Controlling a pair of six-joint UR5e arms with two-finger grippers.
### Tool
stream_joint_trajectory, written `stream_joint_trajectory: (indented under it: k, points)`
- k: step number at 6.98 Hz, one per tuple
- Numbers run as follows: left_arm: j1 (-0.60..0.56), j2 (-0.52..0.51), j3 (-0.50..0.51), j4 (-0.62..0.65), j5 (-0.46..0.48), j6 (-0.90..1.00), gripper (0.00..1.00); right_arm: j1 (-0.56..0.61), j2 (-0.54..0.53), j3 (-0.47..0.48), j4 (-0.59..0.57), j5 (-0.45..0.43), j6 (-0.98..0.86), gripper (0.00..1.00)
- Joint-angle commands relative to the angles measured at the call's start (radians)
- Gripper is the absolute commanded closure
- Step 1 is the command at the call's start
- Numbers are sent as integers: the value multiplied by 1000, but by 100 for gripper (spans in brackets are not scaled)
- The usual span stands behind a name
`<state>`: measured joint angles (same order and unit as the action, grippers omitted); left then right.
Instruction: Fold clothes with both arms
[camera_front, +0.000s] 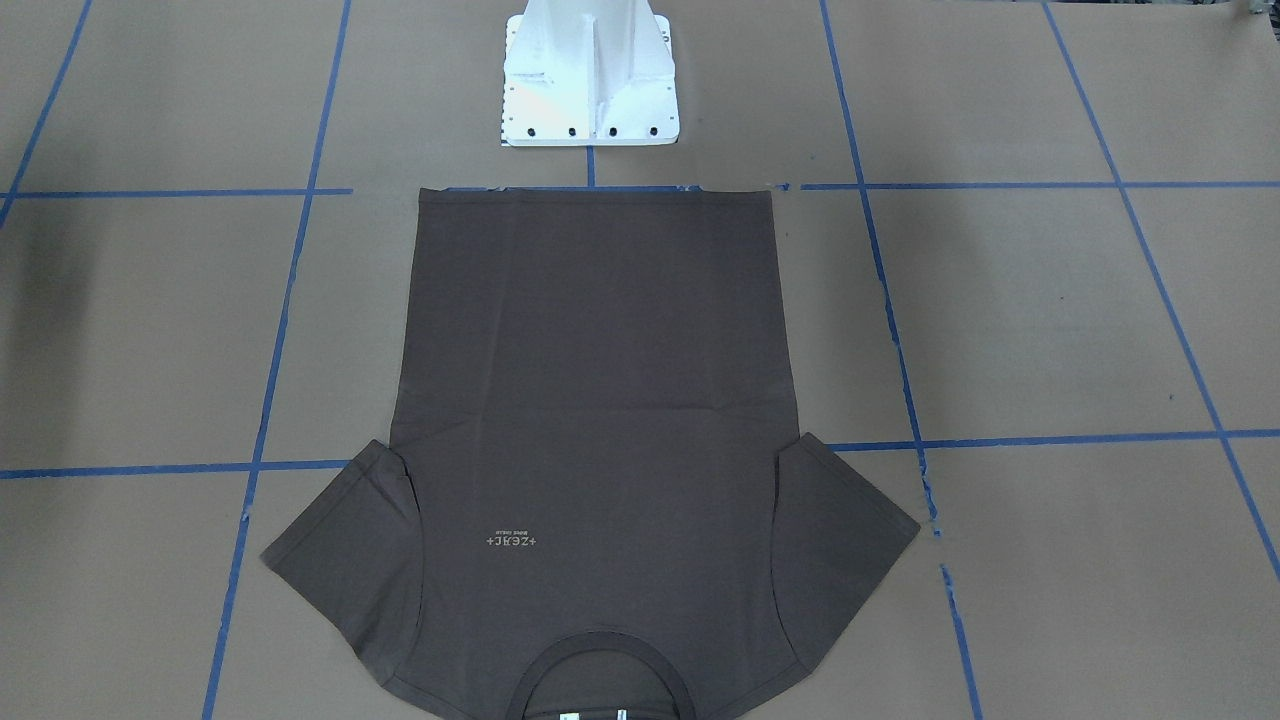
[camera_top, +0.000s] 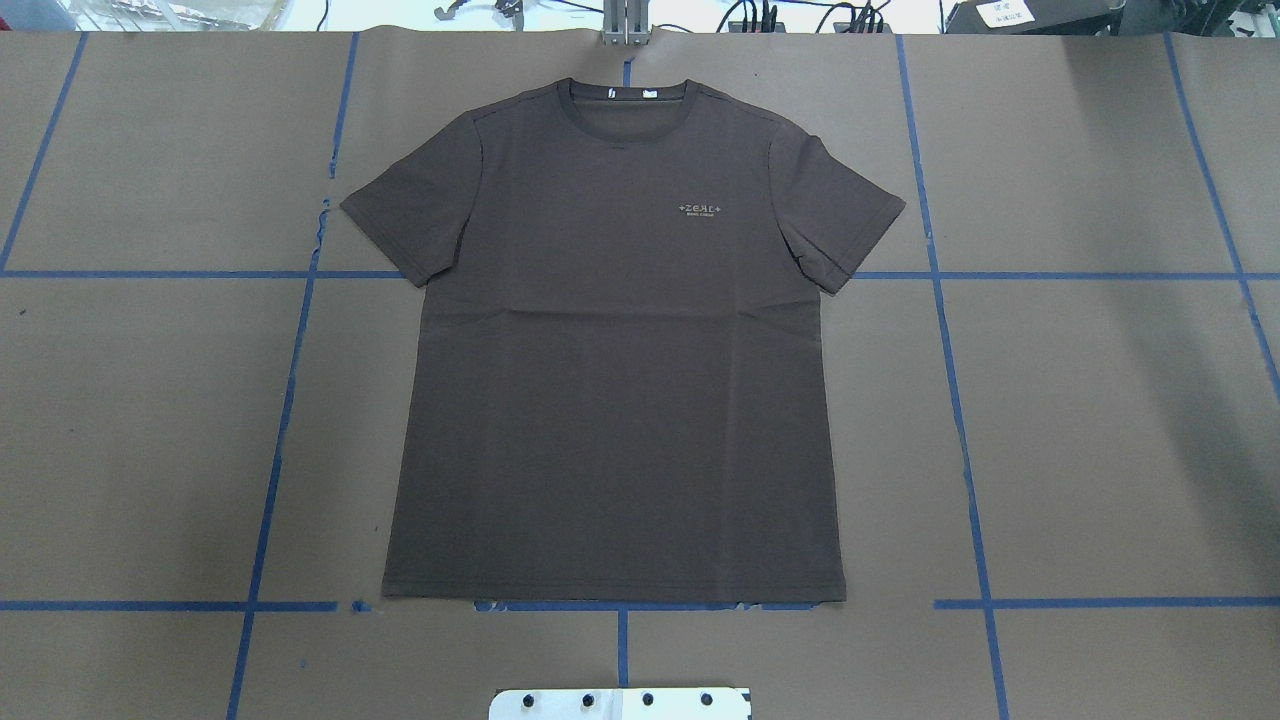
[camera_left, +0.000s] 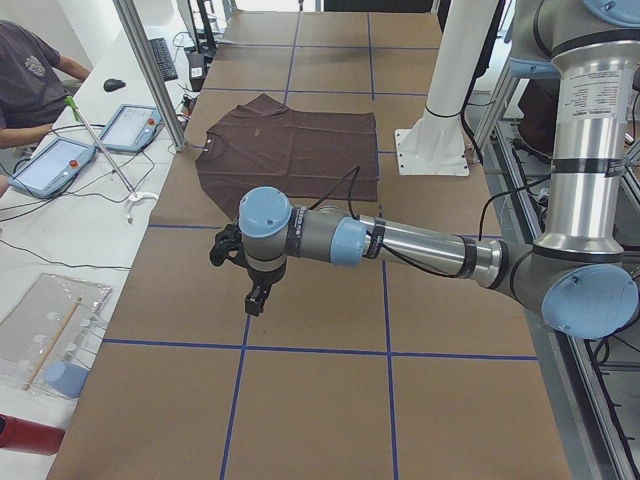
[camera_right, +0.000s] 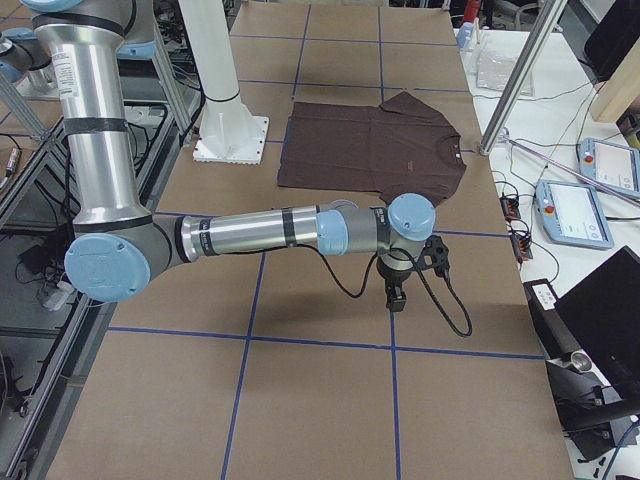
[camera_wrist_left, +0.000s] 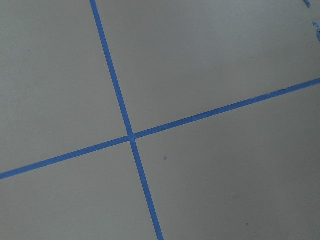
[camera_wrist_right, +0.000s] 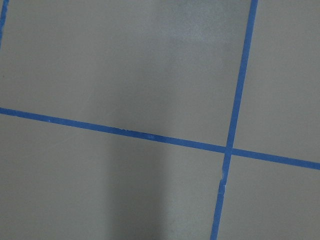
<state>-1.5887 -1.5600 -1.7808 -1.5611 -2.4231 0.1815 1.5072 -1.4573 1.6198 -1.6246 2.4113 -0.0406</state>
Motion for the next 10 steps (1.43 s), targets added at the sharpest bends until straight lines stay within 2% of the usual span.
stream_joint_trajectory:
  k: [1,3,6,7,8,9,10]
  points:
    - [3,3,-6,-5,9,-7,0,-12,-17,-3,47,27,1,0]
    - [1,14,-37,-5,9,1,0,-28,-31,-1,95,69,2,0]
    - [1,27,-48,-13,-2,-1,0,-82,-40,3,146,71,30,0]
    - [6,37,-55,-20,-33,-1,0,-122,-34,5,170,63,115,0]
    - [6,38,-54,-98,-37,-1,0,-152,-29,-1,246,58,243,0]
    - [6,43,-42,-132,-40,-5,0,-229,10,-9,321,11,450,0]
    - [6,43,-43,-134,-42,-7,0,-317,97,-62,374,-73,673,0]
